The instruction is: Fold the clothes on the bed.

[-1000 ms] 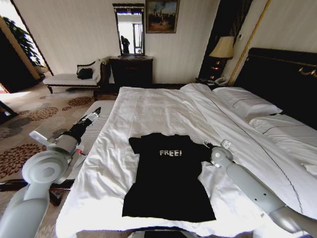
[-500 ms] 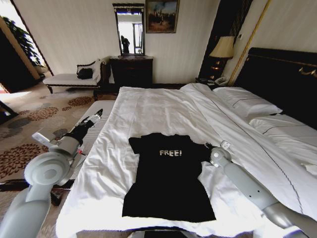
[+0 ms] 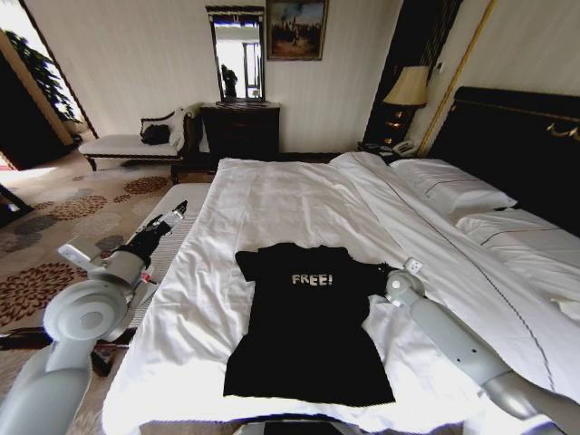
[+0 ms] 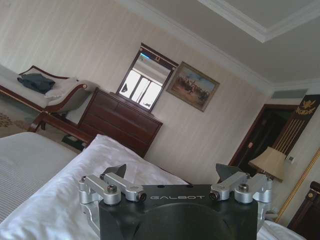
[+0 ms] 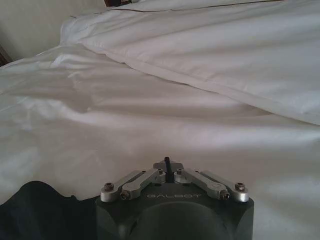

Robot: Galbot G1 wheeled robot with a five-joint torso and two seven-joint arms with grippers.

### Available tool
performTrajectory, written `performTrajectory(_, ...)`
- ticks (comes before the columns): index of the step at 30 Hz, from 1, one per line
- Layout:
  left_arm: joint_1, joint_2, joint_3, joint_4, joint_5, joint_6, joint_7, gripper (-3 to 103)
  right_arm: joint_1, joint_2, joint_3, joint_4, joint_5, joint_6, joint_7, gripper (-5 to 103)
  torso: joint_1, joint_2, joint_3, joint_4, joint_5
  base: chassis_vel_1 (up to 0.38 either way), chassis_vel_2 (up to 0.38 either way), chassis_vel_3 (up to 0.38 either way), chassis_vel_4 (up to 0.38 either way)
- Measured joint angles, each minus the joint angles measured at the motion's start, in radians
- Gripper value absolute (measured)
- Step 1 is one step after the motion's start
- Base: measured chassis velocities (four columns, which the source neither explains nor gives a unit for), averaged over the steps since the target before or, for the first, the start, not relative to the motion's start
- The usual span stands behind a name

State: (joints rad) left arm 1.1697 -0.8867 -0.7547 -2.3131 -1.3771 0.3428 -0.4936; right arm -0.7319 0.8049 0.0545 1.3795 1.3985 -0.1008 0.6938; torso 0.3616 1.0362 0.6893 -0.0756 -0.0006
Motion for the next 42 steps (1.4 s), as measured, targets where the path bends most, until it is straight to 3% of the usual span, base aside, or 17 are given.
performTrajectory(2,0.002,0.001,-0.002,-0.001,0.0,0.0,0.0,100,-0.003,-0.001,0.0,0.002,-0.004,0.006,-0.006,1,0.0,0.0,0.0,-0.0001,0.0,0.0,0.0,0.0,0.0)
performTrajectory(10,0.009,0.003,-0.012,-0.002,0.0,-0.001,0.0,100,-0.015,-0.03,0.021,0.068,-0.04,0.087,-0.06,0,0.0,0.0,0.0,-0.0001,0.0,0.0,0.0,0.0,0.0)
performTrajectory(17,0.015,0.003,-0.021,-0.004,0.0,-0.002,0.001,100,-0.022,-0.039,0.039,0.129,-0.092,0.131,-0.062,0,0.0,0.0,0.0,0.0,-0.0002,0.0,0.0,0.0,0.0)
performTrajectory(22,0.027,0.006,-0.032,-0.009,-0.002,-0.002,0.001,100,-0.037,-0.014,0.033,0.147,-0.131,0.164,-0.078,0,0.0,0.0,0.0,-0.0001,-0.0002,0.0,0.0,0.0,0.0)
performTrajectory(32,0.063,0.011,-0.058,-0.027,-0.004,-0.002,0.001,100,-0.03,0.081,-0.079,0.119,-0.25,0.214,-0.151,0,0.0,0.0,0.0,0.0002,-0.0001,0.0,0.0,0.0,0.0)
performTrajectory(42,0.073,0.011,-0.066,-0.032,-0.004,-0.002,0.001,100,0.006,0.134,-0.168,0.091,-0.318,0.255,-0.201,0,0.0,0.0,0.0,-0.0001,-0.0002,0.0,0.0,0.0,0.0)
